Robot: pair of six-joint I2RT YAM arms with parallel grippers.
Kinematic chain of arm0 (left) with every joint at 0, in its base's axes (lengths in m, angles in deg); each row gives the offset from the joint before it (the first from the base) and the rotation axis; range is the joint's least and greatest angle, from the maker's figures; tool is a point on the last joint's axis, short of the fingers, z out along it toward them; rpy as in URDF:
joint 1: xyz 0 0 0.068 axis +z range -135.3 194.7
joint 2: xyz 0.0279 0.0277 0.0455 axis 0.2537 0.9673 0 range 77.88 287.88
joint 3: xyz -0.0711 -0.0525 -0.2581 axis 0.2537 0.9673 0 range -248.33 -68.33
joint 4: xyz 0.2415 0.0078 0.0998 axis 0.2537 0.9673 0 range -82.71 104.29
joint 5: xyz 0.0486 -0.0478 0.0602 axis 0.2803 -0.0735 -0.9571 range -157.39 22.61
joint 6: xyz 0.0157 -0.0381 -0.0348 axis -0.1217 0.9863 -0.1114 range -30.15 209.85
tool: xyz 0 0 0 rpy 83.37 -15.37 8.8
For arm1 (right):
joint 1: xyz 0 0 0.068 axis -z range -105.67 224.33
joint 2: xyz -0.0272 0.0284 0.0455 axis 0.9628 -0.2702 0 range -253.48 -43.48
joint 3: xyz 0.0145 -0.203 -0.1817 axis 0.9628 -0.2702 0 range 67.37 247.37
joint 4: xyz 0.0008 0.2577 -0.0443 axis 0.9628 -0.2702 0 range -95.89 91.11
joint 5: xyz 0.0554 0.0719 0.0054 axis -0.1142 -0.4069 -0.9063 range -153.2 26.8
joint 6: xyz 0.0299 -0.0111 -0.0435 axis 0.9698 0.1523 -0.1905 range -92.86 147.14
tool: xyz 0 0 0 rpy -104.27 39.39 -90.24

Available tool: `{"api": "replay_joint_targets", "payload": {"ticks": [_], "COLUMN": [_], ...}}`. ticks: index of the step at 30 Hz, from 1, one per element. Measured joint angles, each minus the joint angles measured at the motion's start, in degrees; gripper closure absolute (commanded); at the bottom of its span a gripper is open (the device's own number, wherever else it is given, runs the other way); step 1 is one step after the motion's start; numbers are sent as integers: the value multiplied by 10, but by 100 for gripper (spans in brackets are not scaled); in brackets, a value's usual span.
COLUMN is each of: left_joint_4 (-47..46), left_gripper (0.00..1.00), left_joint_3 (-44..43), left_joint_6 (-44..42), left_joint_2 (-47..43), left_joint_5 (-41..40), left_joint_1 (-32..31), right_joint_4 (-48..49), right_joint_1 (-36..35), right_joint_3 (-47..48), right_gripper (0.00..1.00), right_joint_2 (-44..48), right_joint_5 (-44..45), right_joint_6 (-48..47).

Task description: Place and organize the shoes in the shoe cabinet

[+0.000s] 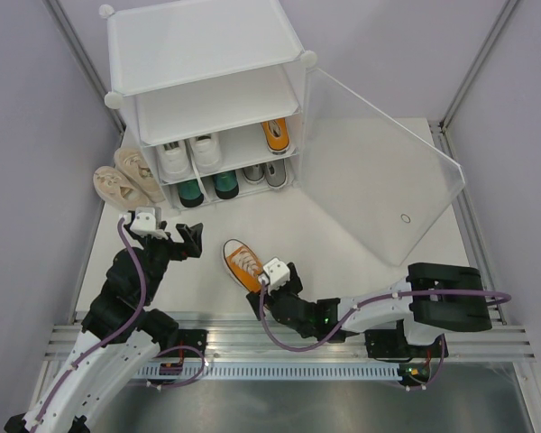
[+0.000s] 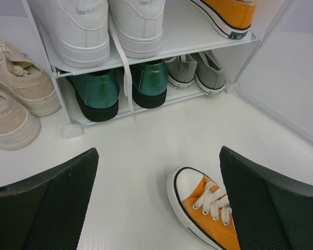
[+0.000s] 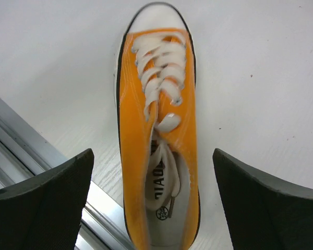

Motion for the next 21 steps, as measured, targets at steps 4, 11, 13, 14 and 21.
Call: {"api": "replay_joint_targets", "payload": {"ticks": [4, 11, 13, 14, 21], "left_joint_4": [0, 0, 0, 0, 0], "left_gripper": [0, 0, 0, 0, 0], "left_joint_3": [0, 0, 0, 0, 0], "left_joint_6": [0, 0, 0, 0, 0], "left_joint_2": [0, 0, 0, 0, 0], "left_joint_5": [0, 0, 0, 0, 0], "left_joint_1": [0, 0, 0, 0, 0], "right_joint_4": [0, 13, 33, 43, 81], "right_joint_1": [6, 32, 43, 47, 57], "right_joint_3": [0, 0, 0, 0, 19], "right_gripper": [2, 2, 2, 2, 2], "right_joint_2": [-22, -48, -57, -62, -105], "right_joint_5": [-26, -69, -83, -89, -97], "right_joint_6": [17, 27, 27, 26, 2]}}
